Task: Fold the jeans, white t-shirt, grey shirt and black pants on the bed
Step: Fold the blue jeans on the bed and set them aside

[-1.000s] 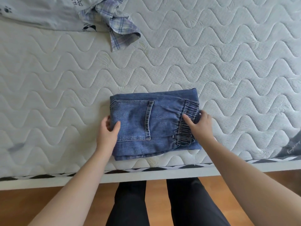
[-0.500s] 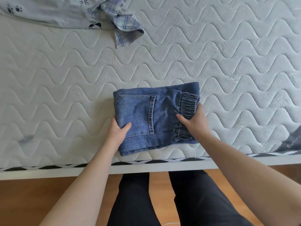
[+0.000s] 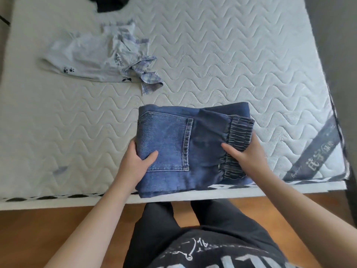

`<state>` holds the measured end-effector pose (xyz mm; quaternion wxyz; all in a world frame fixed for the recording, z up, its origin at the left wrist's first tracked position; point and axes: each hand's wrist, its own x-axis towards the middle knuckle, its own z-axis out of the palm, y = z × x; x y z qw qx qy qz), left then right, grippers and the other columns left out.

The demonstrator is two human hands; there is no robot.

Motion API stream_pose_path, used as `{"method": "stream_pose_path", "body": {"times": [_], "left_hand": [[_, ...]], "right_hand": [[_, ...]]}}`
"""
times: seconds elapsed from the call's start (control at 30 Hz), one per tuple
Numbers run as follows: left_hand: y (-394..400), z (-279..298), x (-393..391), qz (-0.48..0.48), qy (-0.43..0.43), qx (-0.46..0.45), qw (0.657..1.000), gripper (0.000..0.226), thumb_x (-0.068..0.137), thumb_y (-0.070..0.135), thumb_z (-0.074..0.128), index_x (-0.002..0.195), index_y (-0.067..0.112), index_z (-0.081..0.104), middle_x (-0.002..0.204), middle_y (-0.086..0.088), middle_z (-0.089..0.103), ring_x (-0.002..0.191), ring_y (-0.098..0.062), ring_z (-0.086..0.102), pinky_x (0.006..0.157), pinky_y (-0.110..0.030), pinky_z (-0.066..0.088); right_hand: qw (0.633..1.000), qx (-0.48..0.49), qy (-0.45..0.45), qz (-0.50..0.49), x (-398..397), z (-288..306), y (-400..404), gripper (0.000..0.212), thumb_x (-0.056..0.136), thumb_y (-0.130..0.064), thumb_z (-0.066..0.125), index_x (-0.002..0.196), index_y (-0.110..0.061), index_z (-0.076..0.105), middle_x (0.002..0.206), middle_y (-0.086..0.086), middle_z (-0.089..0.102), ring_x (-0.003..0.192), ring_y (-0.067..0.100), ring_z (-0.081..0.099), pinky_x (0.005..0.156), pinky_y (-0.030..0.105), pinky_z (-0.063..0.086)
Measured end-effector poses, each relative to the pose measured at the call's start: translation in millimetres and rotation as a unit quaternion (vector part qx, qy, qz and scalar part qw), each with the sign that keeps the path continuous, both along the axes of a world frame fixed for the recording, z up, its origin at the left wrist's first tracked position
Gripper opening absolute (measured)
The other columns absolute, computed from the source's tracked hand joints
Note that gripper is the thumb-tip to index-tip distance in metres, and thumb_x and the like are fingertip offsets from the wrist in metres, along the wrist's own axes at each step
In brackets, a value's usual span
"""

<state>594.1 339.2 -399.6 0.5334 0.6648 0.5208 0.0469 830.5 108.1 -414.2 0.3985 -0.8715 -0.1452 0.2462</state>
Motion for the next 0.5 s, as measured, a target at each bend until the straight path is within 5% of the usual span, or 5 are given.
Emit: {"method": "stream_pose_path", "body": {"times": [0.13,0.27,0.5], "left_hand": [[-26.6,61.8,-1.3,-0.013,-0.039,0.051,0.998,0.078,0.063,0.063,0.072,0.131,0.062,0.034,0.12,0.017,0.062,0.101,-0.004,0.065,0.082,-0.033,0.054],[-38.8,101.1,-9.1,-0.035,-0.08,0.065,0.994,0.07,0.061,0.066,0.072,0.121,0.071,0.035,0.119,0.031,0.058,0.104,0.0,0.063,0.088,-0.037,0.054],[-45.8,128.9,-54.1,-0.091,-0.138,0.083,0.983,0.066,0.078,0.047,0.076,0.134,0.044,0.043,0.124,0.017,0.062,0.105,-0.003,0.064,0.092,-0.036,0.053]], "right_hand": [[0.999,0.026,-0.009,0.024,-2.9,55.1,-32.3,0.052,0.072,-0.056,0.076,0.112,-0.044,0.044,0.094,-0.033,0.059,0.085,-0.024,0.053,0.067,0.005,0.038],[0.997,0.071,-0.02,0.019,-22.6,96.8,-61.2,0.059,0.072,-0.057,0.073,0.12,-0.041,0.042,0.101,-0.032,0.062,0.093,-0.014,0.059,0.076,0.014,0.043],[0.989,0.114,-0.08,-0.05,-111.3,140.4,-87.3,0.087,0.073,-0.047,0.08,0.143,-0.041,0.029,0.109,-0.037,0.061,0.095,-0.018,0.059,0.08,0.021,0.046]]}}
